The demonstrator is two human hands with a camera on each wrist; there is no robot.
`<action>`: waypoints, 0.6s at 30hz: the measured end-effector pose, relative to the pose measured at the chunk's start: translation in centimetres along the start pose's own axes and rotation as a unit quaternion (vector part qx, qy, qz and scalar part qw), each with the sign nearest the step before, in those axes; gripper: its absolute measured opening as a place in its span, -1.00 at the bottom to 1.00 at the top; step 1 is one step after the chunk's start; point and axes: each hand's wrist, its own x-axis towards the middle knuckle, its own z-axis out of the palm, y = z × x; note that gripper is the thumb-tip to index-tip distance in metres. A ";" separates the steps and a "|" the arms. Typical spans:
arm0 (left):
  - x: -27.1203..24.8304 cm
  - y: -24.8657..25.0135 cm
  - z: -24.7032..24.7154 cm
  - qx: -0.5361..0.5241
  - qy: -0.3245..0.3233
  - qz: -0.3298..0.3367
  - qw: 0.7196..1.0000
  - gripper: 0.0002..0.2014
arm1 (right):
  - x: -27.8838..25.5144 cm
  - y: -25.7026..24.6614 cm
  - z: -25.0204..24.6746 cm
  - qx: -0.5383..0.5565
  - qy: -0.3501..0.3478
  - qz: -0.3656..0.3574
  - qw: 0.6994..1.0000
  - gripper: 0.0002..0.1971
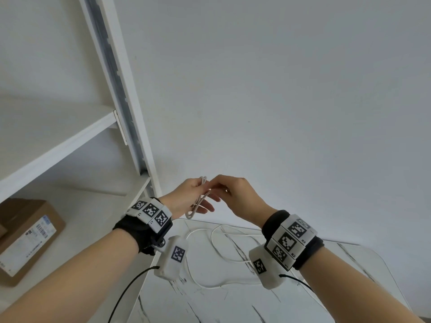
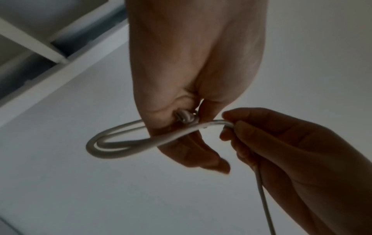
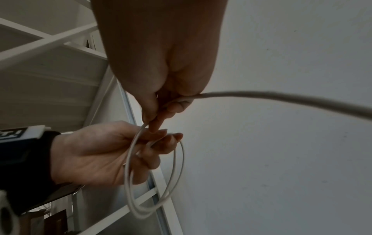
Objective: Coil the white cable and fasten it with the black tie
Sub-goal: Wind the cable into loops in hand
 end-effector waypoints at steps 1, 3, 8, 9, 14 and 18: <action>0.1 -0.2 0.0 -0.012 -0.003 -0.008 1.000 -0.69 | 0.0 0.0 -0.2 0.012 0.005 0.012 1.000 -0.87; 0.3 -0.5 0.0 -0.057 -0.006 -0.025 0.998 -0.70 | 0.1 0.3 -0.6 0.038 0.005 0.038 0.999 -0.92; 0.0 -0.9 0.3 -0.106 -0.041 -0.076 0.991 -0.70 | 0.3 0.4 -1.6 0.048 -0.051 0.065 0.995 -0.93; -0.1 -1.0 0.3 -0.104 -0.056 -0.088 0.989 -0.66 | 0.4 0.4 -1.8 0.046 -0.059 0.069 0.995 -0.92; -0.3 -1.0 0.1 -0.119 -0.141 -0.123 0.975 -0.50 | 0.8 1.2 -2.7 0.010 -0.074 0.082 0.994 -0.91; -1.0 -0.6 -0.1 -0.083 -0.174 -0.130 0.973 -0.62 | 0.8 2.0 -3.0 -0.030 -0.063 0.075 0.995 -0.94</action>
